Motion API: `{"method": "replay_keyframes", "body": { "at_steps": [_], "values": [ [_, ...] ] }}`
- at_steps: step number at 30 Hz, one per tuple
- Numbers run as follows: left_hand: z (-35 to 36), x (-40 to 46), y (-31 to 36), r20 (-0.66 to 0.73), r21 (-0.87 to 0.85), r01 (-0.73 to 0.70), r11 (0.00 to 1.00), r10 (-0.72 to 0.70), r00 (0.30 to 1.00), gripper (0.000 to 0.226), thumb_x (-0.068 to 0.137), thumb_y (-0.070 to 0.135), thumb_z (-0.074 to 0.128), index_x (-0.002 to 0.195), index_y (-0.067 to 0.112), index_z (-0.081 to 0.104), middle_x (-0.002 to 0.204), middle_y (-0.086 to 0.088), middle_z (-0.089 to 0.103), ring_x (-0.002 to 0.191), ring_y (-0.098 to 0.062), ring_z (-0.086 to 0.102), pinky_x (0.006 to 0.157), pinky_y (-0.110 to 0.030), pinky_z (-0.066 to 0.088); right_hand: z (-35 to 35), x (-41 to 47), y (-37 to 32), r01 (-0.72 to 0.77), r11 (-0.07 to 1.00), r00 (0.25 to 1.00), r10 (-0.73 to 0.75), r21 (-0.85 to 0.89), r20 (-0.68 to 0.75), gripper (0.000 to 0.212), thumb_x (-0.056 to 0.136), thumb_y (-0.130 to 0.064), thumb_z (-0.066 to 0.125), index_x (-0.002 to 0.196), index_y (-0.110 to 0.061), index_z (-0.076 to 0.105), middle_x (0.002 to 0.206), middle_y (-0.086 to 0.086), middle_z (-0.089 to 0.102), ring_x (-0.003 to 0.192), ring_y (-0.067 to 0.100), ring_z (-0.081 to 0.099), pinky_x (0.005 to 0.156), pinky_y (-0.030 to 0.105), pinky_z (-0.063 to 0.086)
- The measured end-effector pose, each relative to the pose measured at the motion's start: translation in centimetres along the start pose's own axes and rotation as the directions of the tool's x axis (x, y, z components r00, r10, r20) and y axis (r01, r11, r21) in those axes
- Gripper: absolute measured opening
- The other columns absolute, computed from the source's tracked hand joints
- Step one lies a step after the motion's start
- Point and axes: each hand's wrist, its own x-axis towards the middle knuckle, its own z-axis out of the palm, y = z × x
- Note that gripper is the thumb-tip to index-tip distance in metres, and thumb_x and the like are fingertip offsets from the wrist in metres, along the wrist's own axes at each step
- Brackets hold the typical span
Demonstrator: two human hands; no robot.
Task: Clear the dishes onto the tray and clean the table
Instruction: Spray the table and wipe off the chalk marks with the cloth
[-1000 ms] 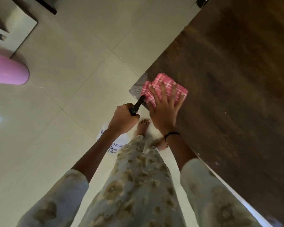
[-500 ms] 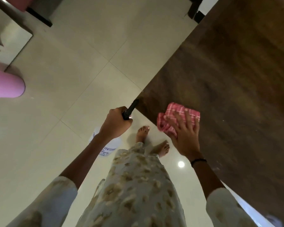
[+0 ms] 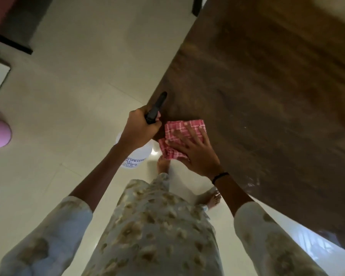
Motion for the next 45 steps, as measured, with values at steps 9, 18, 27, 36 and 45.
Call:
{"method": "replay_keyframes", "body": {
  "at_steps": [9,18,27,36,45],
  "values": [
    [6.3,0.7,5.0,0.06,-0.078,-0.081,0.994,0.086,0.995,0.017,0.083,0.007,0.061,0.1,0.009,0.063,0.093,-0.012,0.066,0.078,-0.017,0.06,0.068,-0.027,0.046,-1.7,-7.6,14.2,-0.556,0.826,0.828,0.56,0.089,-0.033,0.059,0.095,-0.058,0.027,0.148,-0.032,0.027,0.159,0.005,0.02,0.146,0.037,0.007,0.112,0.061,-0.002],
    [8.5,-0.8,7.8,-0.056,-0.156,-0.194,0.969,0.187,0.981,0.023,0.085,0.003,0.057,0.107,0.008,0.056,0.099,-0.004,0.06,0.075,-0.013,0.058,0.072,-0.029,0.052,-0.2,-17.0,13.3,-0.907,0.32,0.356,0.93,0.273,0.092,0.069,0.095,-0.06,0.025,0.153,-0.026,0.011,0.161,0.003,-0.001,0.146,0.037,-0.01,0.111,0.068,-0.003],
    [10.6,-4.1,7.2,-0.089,-0.049,-0.236,0.971,0.231,0.969,0.042,0.086,0.009,0.062,0.126,0.007,0.049,0.114,0.002,0.057,0.099,-0.017,0.06,0.097,-0.042,0.051,0.4,-8.8,4.5,-0.581,0.767,0.788,0.614,0.273,-0.046,0.053,0.095,-0.05,0.032,0.145,-0.033,0.035,0.157,0.007,0.026,0.144,0.043,0.014,0.107,0.067,-0.001],
    [12.4,-5.5,7.2,-0.075,-0.1,-0.258,0.961,0.251,0.965,0.055,0.085,0.011,0.066,0.132,-0.002,0.041,0.121,-0.005,0.055,0.102,-0.01,0.058,0.088,-0.008,0.046,2.9,-22.6,8.3,-0.541,0.83,0.836,0.549,0.136,-0.028,0.057,0.095,-0.057,0.025,0.148,-0.036,0.023,0.158,0.003,0.016,0.145,0.038,0.006,0.108,0.072,0.009],
    [10.2,-4.6,7.2,-0.074,-0.078,-0.284,0.956,0.278,0.958,0.052,0.085,0.016,0.066,0.131,0.002,0.044,0.124,-0.006,0.053,0.11,-0.009,0.05,0.086,0.003,0.038,3.0,-25.5,4.4,-0.917,0.158,0.246,0.946,0.365,0.209,0.066,0.09,-0.06,0.021,0.151,-0.037,0.009,0.161,0.0,-0.004,0.145,0.034,-0.016,0.104,0.076,-0.005]
  ]
}}
